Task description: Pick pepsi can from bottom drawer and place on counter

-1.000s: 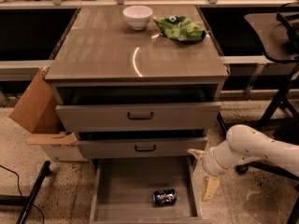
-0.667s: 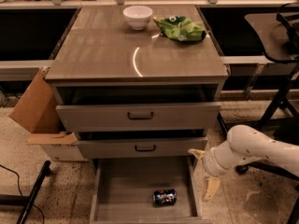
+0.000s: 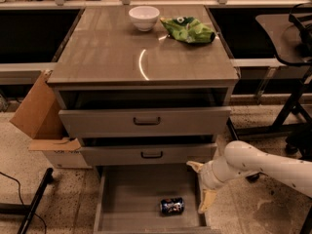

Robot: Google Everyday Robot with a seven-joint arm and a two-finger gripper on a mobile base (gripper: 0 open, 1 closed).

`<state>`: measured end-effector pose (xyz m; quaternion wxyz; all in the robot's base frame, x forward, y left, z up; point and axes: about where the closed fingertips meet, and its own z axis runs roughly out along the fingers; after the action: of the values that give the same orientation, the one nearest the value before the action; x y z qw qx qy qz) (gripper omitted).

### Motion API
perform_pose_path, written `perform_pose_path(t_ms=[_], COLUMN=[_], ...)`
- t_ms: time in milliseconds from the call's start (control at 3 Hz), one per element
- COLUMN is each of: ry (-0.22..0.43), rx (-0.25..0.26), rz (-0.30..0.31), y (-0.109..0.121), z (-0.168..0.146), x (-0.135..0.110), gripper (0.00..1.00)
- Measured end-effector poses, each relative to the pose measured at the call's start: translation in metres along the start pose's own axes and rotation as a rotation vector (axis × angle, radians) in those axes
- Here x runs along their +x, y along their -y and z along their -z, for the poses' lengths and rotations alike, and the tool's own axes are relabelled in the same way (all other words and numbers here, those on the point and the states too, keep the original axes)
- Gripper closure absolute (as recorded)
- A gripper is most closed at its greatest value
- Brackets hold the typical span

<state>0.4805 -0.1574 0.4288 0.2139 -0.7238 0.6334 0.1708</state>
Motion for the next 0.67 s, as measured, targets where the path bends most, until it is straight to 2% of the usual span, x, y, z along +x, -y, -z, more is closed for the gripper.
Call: perform_pose_path(t_ms=[333, 667], ry=[0.050, 0.050], rx=[-0.006, -0.006], rz=[0.024, 0.024], y=[0.0014, 0.0014], z=[-0.0453, -0.0455], x=[0.0056, 0.0057], gripper=[0.00, 0.00])
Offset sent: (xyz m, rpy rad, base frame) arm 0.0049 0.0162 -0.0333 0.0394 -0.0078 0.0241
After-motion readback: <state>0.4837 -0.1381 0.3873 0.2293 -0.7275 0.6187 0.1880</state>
